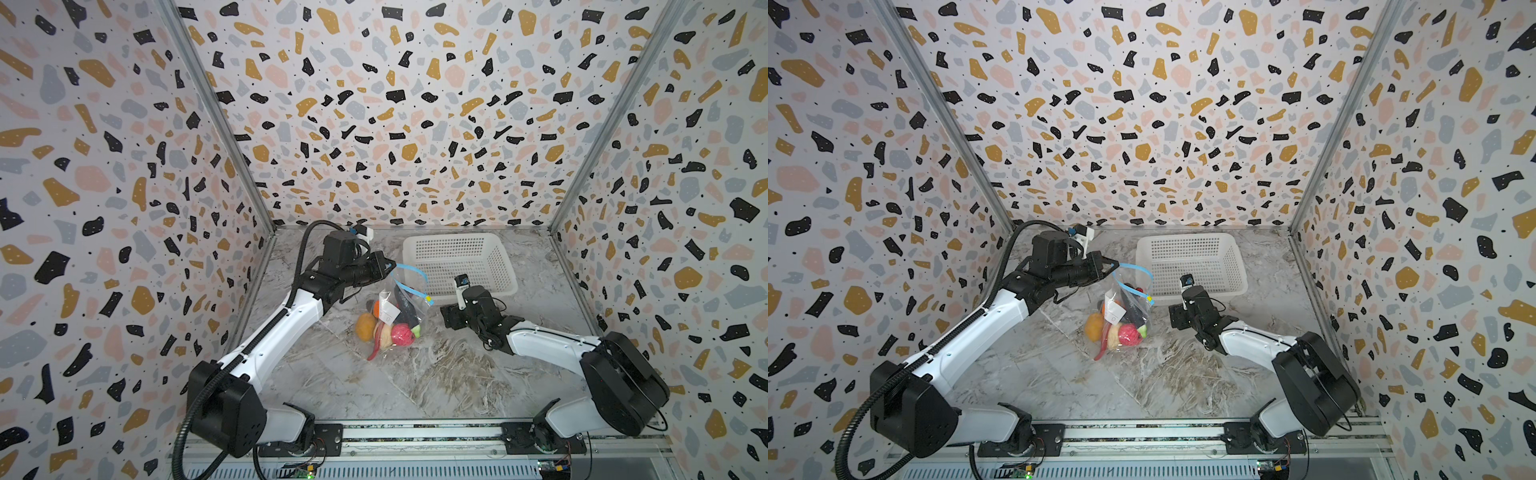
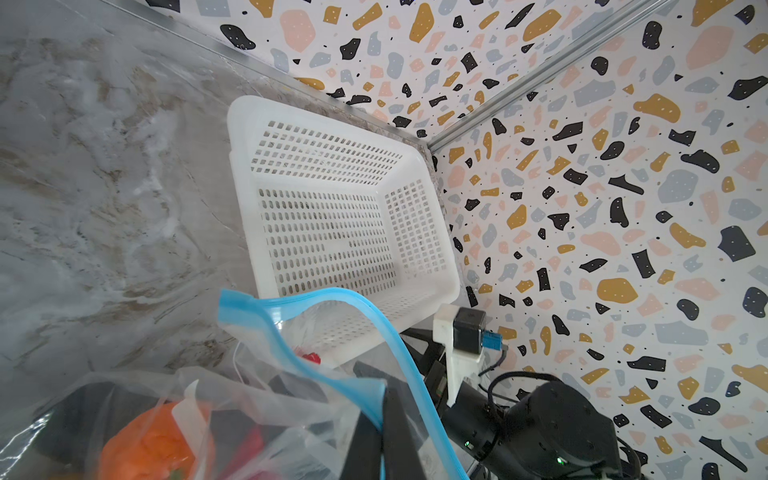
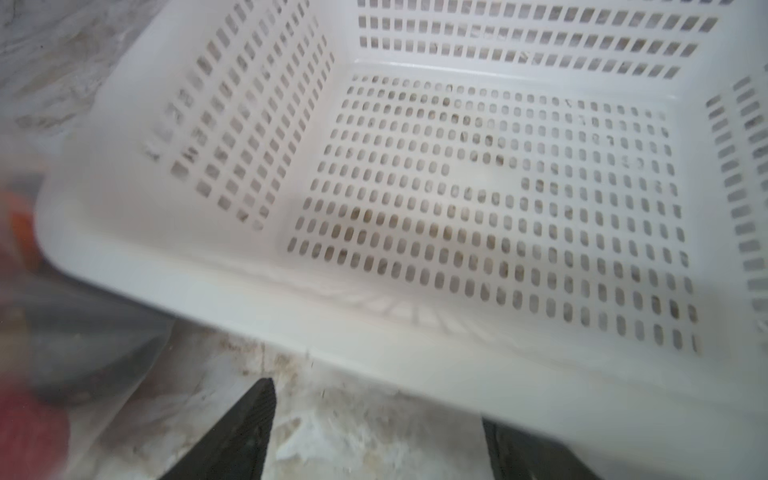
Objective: Place the food in the zip-top bag and seal the zipper
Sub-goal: 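Open the right gripper and withdraw it from the bag, then move the right gripper to the bag's blue zipper edge and grasp it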
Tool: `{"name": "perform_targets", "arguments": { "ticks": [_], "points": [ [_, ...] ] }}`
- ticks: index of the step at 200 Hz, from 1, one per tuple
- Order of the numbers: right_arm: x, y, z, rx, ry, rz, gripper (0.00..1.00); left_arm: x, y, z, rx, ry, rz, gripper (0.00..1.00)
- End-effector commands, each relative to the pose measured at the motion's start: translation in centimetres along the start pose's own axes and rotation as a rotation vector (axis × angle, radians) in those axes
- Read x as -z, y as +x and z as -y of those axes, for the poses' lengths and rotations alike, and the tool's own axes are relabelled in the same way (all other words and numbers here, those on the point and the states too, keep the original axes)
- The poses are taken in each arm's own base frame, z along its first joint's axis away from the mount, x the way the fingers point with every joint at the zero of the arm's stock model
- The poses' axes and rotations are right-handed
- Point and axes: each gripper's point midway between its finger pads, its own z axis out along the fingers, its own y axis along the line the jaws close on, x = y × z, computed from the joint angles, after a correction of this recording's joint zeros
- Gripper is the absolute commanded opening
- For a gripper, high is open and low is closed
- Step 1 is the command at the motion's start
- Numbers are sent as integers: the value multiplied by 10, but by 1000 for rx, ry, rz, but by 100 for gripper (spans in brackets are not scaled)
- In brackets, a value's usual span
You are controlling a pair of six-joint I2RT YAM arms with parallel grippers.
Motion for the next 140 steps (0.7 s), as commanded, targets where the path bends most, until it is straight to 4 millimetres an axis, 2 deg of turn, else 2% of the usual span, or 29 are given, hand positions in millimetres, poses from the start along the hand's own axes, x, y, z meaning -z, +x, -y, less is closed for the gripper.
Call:
{"name": "perform_targets", "arguments": {
  "ticks": [1,24,50,96,127,140],
  "points": [
    [-7,-48,1,-13,-19,122,79,9,-9,11,-35,28,28,0],
    [-18,-67,1,-7,-22,145,80,8,-8,9,-33,24,28,0],
    [-34,-76,6,-17,-25,137,80,8,-6,8,-32,26,25,0],
    [-59,-96,-5,-17,-58,149,80,8,-5,7,-33,27,22,0],
    [-76,-114,10,-68,-59,165,80,6,-2,5,-29,26,17,0],
    [-77,-122,8,-132,-111,122,78,4,-1,4,-18,32,16,0]
  ]
}}
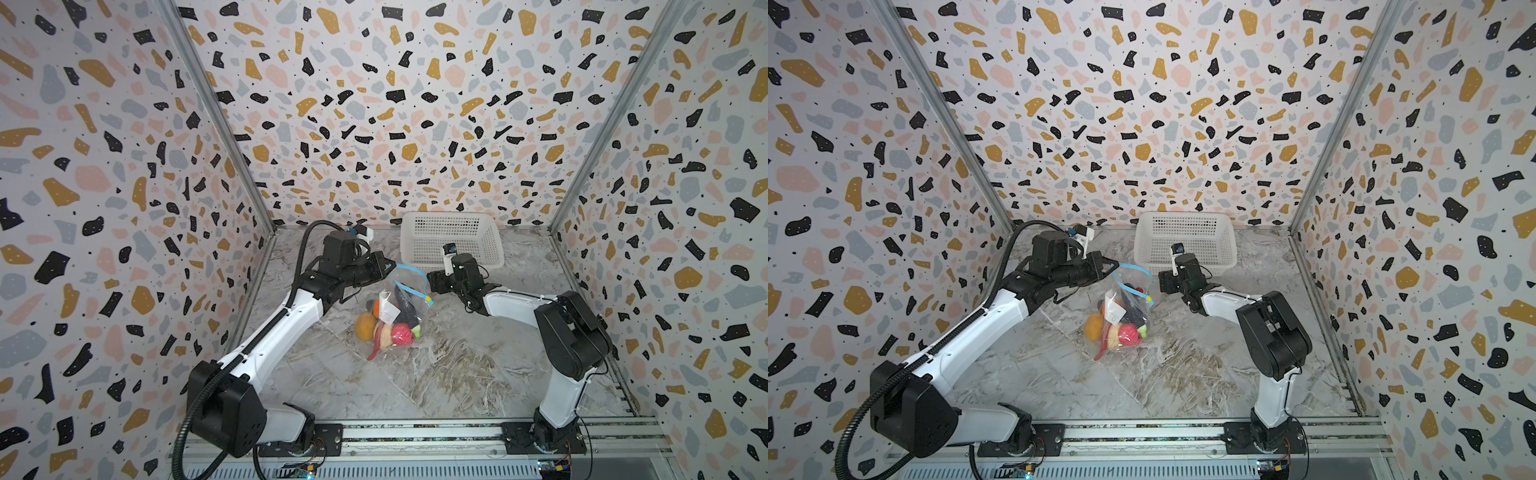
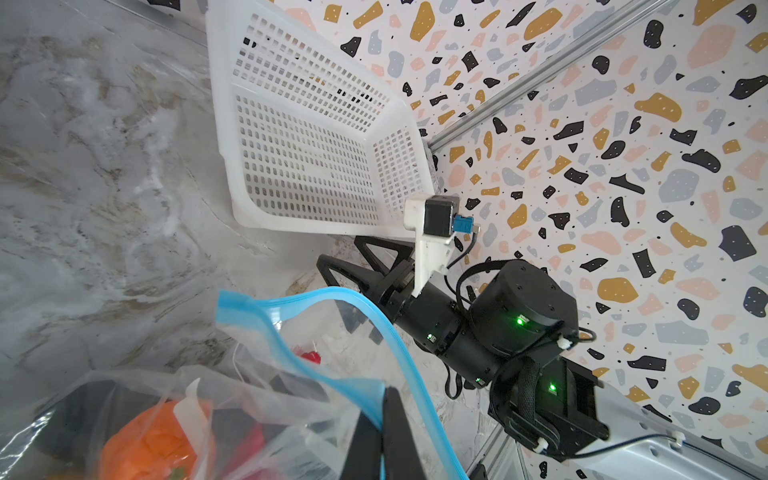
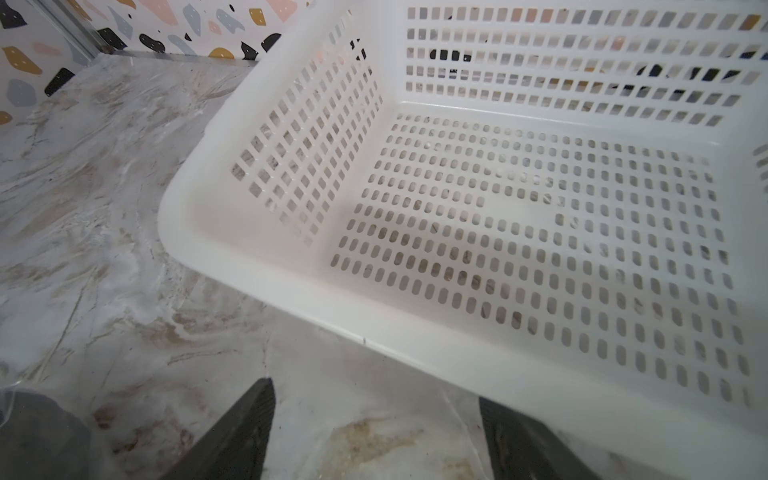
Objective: Place the food in the zip-top bag and seal the zipper
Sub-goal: 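Move the right gripper to the bag's blue zipper edge and grasp it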
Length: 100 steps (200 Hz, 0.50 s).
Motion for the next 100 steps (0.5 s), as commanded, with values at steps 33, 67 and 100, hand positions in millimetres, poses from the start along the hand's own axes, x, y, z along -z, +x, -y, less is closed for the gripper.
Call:
{"name": "perform_targets", "arguments": {
  "ticks": [33,67,100],
  "points": [
    [50,-44,-12,-283,-153,-127,80,-1,2,-1,-10,25,0,0],
    [95,-32,-59,-383,-343,-302,77,-2,4,0,-8,27,-7,0],
    [113,-40,-93,-491,-499,-379,69,-1,13,1,-10,19,-21,0]
  ]
}}
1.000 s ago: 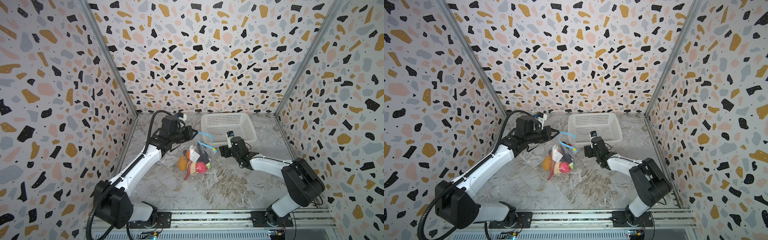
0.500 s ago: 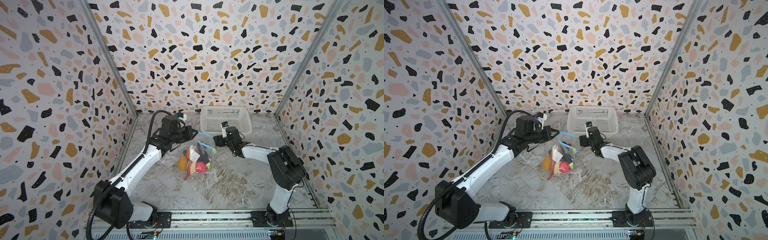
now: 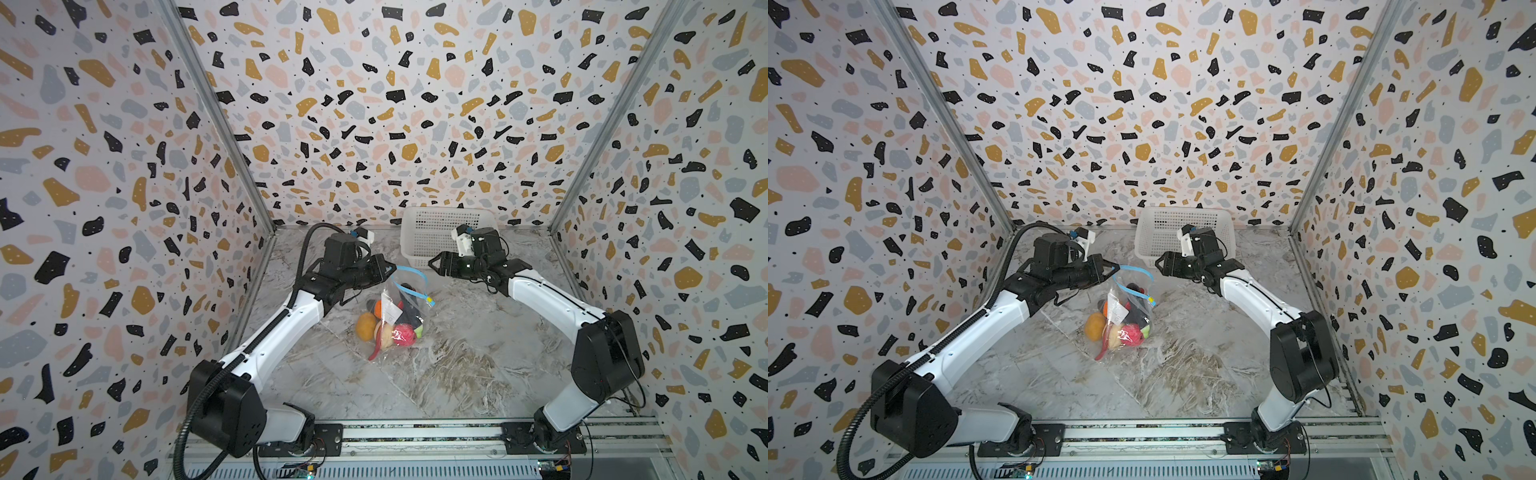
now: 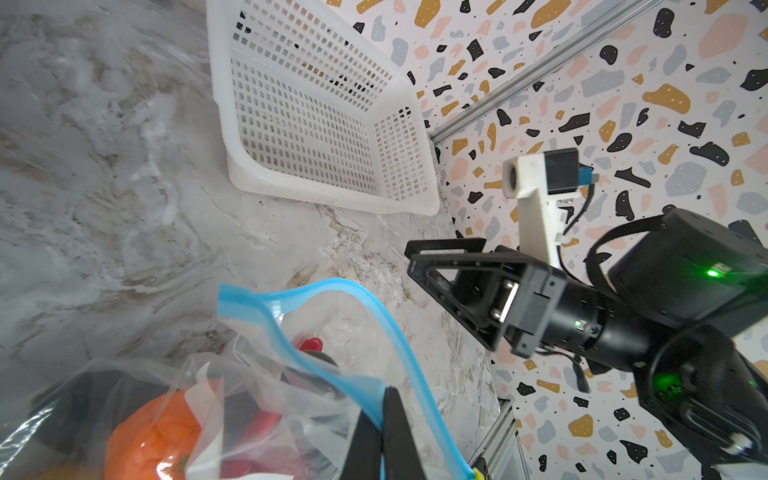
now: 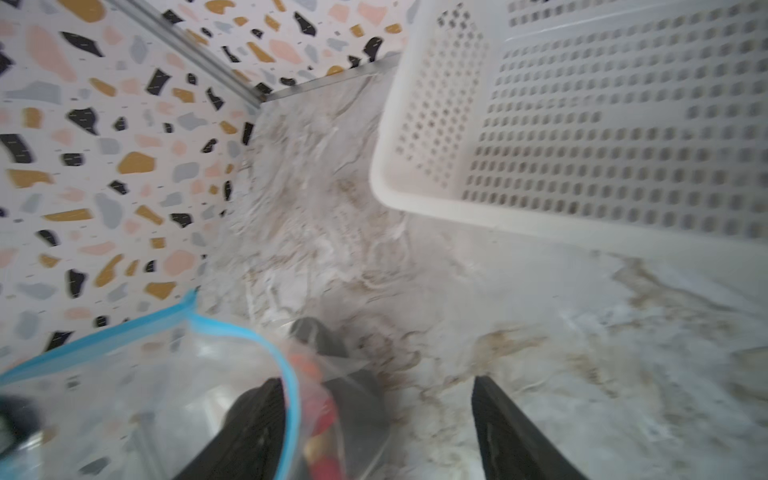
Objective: Place the food in the zip-top bag and seal the zipper
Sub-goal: 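Move the right gripper to the bag's blue zipper edge and grasp it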
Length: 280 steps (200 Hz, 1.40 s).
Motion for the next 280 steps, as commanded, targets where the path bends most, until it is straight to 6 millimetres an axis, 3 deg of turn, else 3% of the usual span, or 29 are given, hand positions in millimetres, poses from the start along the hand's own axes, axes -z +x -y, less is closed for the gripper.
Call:
{"name": "perform_targets", "arguments": {
  "ticks": [1,45,75,117,135,170,213,247,280],
  "points": [
    [5,27,-32,-150,-132,-167,69,2,4,5,-15,18,1,0],
    [-14,50,-49,-91,-121,-337,61,7,5,11,-18,20,12,0],
    [-20,52,-46,-89,-110,-367,40,10,4,15,-26,23,15,0],
    [-13,42,-63,-62,-157,-328,16,14,2,18,-33,23,22,0],
    [-12,42,-70,-54,-182,-325,0,16,-1,21,-37,25,27,0],
    [-8,33,-92,-16,-230,-301,0,23,-8,30,-49,30,45,0],
    [9,-3,-132,89,-310,-198,0,41,-19,45,-67,28,84,0],
    [24,-26,-161,162,-361,-122,0,69,-32,58,-85,-1,156,0],
    [27,-32,-193,255,-400,-118,0,85,-37,61,-63,-10,214,0]
  ]
}}
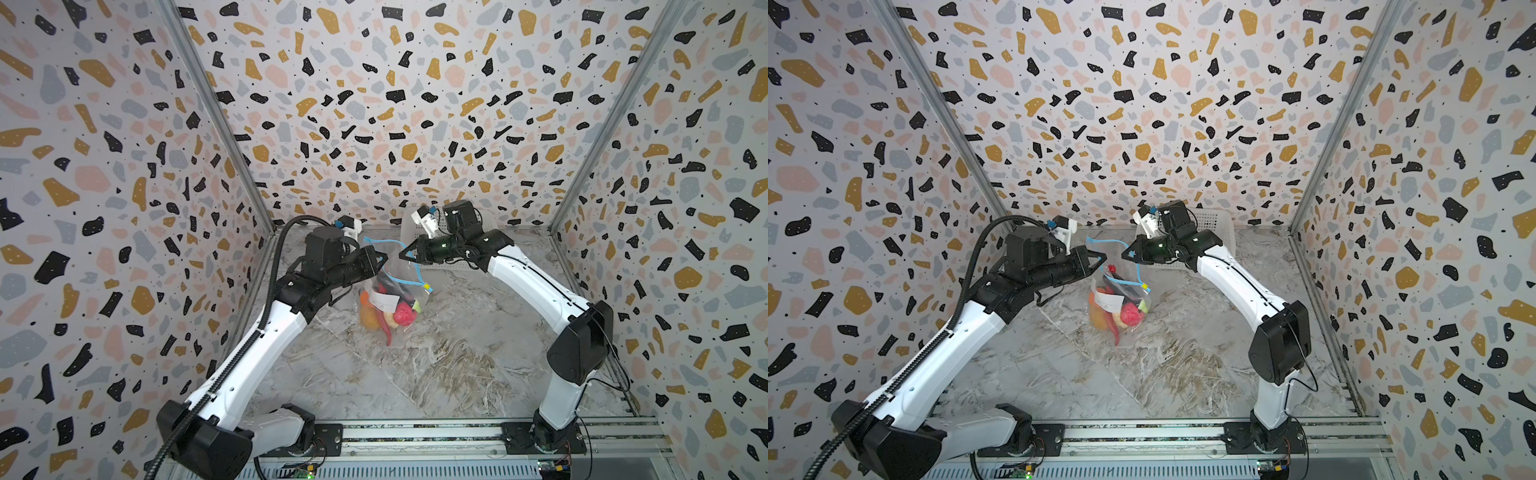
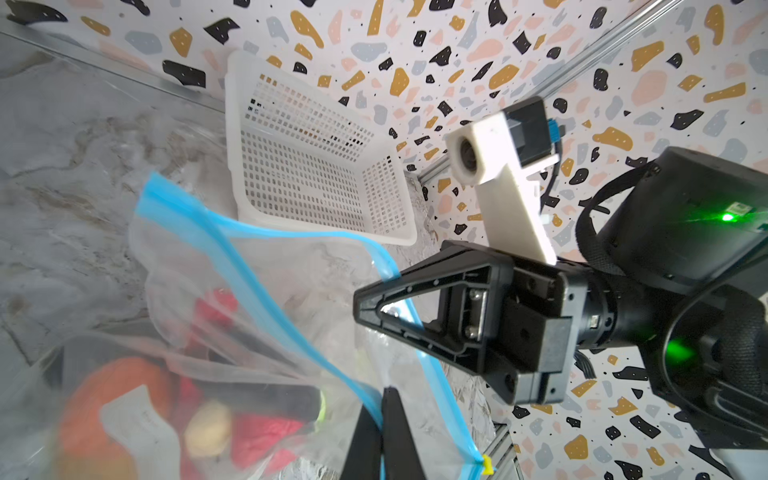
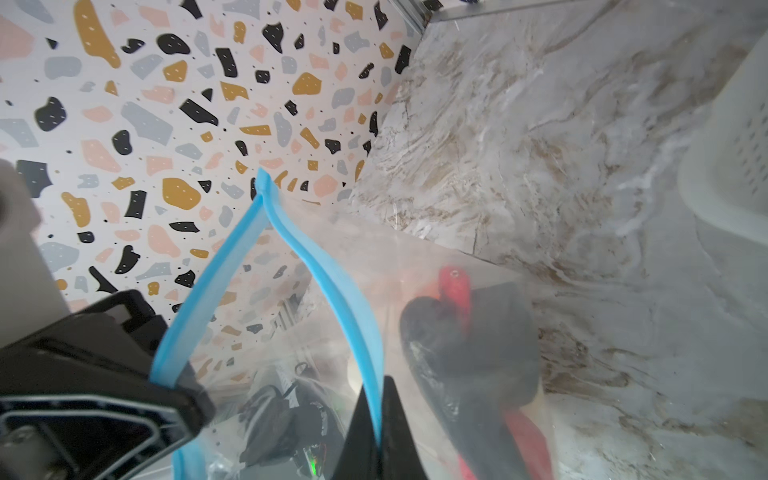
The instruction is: Place the food in the zip-top bag and seal the zipper
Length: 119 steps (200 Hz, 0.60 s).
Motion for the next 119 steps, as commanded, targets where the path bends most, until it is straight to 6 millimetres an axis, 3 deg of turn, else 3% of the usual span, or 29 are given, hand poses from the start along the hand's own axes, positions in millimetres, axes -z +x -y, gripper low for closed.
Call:
{"name": "perform_targets", "arguments": {
  "ticks": [1,43,119],
  "points": [
    [10,-19,-48,141,-69,38,0,18,-16,13,-8,10,76,0],
    [8,-23,-77,228,-119,32,0,22,-19,15,57,38,124,0],
    [-7,-16,-46,296,-127,44,2,-1,6,-11,129,33,83,0]
  ]
}}
